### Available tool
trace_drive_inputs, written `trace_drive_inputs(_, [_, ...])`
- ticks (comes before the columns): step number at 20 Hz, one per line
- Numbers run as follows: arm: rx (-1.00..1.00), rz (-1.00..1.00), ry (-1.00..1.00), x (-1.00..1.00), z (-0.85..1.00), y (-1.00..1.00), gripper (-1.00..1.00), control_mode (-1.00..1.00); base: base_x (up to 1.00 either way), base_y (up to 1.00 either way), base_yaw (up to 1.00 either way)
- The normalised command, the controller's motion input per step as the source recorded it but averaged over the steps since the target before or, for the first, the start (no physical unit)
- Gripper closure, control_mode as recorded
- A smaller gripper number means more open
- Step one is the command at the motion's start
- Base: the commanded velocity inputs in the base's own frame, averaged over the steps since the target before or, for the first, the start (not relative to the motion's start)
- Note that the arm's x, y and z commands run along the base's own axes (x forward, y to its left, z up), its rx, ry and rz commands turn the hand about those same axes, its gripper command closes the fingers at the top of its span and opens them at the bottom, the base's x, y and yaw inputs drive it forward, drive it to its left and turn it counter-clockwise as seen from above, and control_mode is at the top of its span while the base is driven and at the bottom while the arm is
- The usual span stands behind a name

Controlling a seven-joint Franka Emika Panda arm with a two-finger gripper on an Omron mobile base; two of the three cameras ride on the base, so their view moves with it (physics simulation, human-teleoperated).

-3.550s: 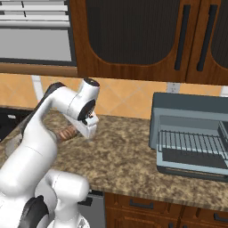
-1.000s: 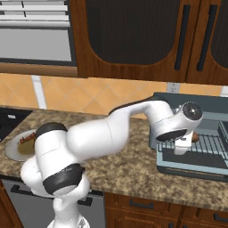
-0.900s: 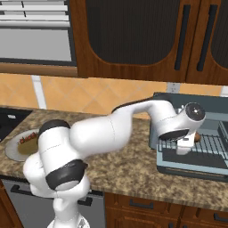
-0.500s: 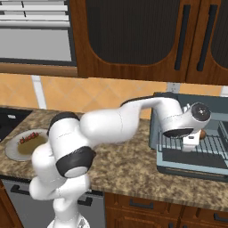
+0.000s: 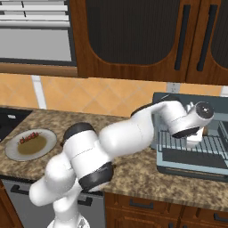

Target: Pick up the kebab skewer and baguette bread, and place them inside the toaster oven. Close the toaster oven door and start by setting the timer.

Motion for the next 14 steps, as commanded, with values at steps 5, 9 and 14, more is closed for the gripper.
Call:
trace_drive_inputs(5, [0.00,0.00,-0.01,0.18,-0.25,-0.04,1.00,-1.00,0.00,0.00,0.00])
trace_drive_inputs(9, [0.00,0.00,-0.02,0.26,-0.26,0.00,1.00,-1.00,0.00,0.00,0.00])
trace_drive_inputs(14, [0.00,0.00,-0.05,0.34,-0.23,-0.01,1.00,-1.00,0.00,0.00,0.00])
